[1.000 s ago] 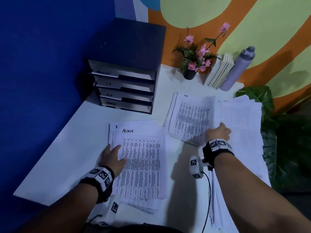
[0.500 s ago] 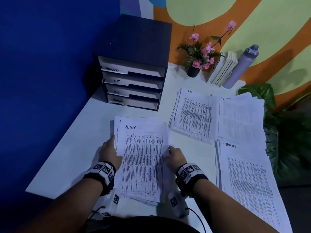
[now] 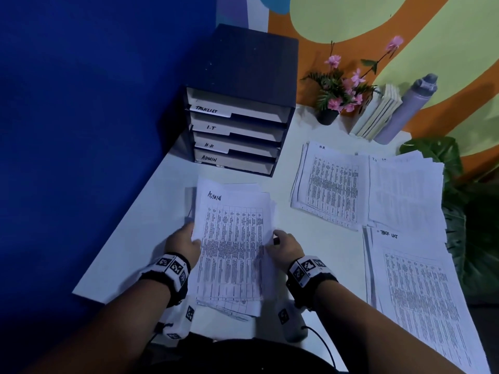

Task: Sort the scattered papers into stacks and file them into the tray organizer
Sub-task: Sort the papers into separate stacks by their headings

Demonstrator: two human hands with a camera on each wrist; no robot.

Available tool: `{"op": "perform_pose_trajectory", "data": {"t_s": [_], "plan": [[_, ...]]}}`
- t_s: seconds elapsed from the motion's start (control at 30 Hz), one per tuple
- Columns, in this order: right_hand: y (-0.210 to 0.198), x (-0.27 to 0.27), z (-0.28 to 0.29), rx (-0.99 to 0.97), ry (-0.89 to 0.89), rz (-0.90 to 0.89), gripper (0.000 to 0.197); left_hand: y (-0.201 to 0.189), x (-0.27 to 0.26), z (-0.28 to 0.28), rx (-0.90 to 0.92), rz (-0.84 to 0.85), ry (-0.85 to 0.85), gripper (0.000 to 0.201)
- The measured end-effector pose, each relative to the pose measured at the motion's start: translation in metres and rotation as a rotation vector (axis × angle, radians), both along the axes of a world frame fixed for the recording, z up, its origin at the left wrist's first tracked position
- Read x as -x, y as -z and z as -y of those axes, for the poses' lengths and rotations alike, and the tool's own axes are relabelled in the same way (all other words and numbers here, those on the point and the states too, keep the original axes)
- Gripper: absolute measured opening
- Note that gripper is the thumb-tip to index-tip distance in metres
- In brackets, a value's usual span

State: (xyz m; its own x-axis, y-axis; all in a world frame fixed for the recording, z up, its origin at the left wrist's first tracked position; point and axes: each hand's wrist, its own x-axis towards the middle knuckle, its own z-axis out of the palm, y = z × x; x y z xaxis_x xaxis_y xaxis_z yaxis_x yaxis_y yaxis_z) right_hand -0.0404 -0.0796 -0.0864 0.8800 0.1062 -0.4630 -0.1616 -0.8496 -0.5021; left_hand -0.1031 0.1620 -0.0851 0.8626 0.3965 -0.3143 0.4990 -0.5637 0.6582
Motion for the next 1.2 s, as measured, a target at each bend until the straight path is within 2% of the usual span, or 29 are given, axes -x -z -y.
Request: {"op": "perform_pose_trajectory", "data": {"t_s": [0.1,0.17,0.27,0.33,0.37,0.43,0.5,0.67,0.73,0.8,0.83,0.9,0.93,1.0,1.13,1.2], "plan": [[-0.003,-0.004,0.011,-0.010,0.051,-0.039,0.049,0.001,-0.002,0.003,0.101,-0.023,-0.082,0.025],[-0.006,-0.007,0.022,-0.063,0.131,-0.049,0.053,0.001,-0.003,0.005,0.201,-0.005,-0.133,0.019],[-0.009,-0.009,0.036,-0.183,0.304,-0.031,0.037,-0.003,-0.005,0.011,0.295,0.034,-0.154,0.014],[-0.009,-0.010,0.043,-0.204,0.352,0.015,0.016,-0.007,-0.008,0.014,0.232,0.044,-0.150,0.017],[-0.010,-0.011,0.045,-0.216,0.367,0.042,0.012,-0.008,-0.010,0.015,0.193,0.034,-0.149,0.022],[-0.010,-0.011,0.051,-0.242,0.411,0.080,0.020,-0.010,-0.012,0.017,0.143,0.000,-0.157,0.029],[-0.011,-0.010,0.055,-0.285,0.460,0.067,0.016,-0.009,-0.013,0.018,0.134,-0.022,-0.145,0.030],[-0.007,-0.009,0.059,-0.400,0.503,0.049,0.018,-0.003,-0.016,0.033,0.264,-0.022,0.010,0.019],[-0.006,-0.009,0.061,-0.412,0.527,0.061,0.018,-0.001,-0.019,0.035,0.214,0.012,0.005,0.028],[-0.007,-0.006,0.063,-0.387,0.544,0.056,0.015,0.001,-0.021,0.029,-0.004,0.024,-0.020,0.027],[-0.006,-0.005,0.065,-0.370,0.550,0.051,0.013,0.002,-0.021,0.023,-0.138,-0.015,-0.007,0.034],[-0.005,0.000,0.070,-0.357,0.558,0.045,0.010,0.010,-0.017,0.011,-0.300,-0.175,0.033,0.062],[-0.003,0.002,0.072,-0.359,0.560,0.049,0.010,0.013,-0.015,0.005,-0.326,-0.231,0.047,0.073],[0.001,0.006,0.075,-0.382,0.565,0.056,0.007,0.021,-0.011,-0.003,-0.344,-0.253,0.057,0.082],[-0.004,0.014,0.074,-0.469,0.534,0.012,0.029,0.025,-0.005,-0.011,-0.375,-0.203,0.041,0.084],[-0.006,0.016,0.071,-0.493,0.540,-0.043,0.025,0.022,-0.005,-0.009,-0.305,-0.140,-0.014,0.075]]}}
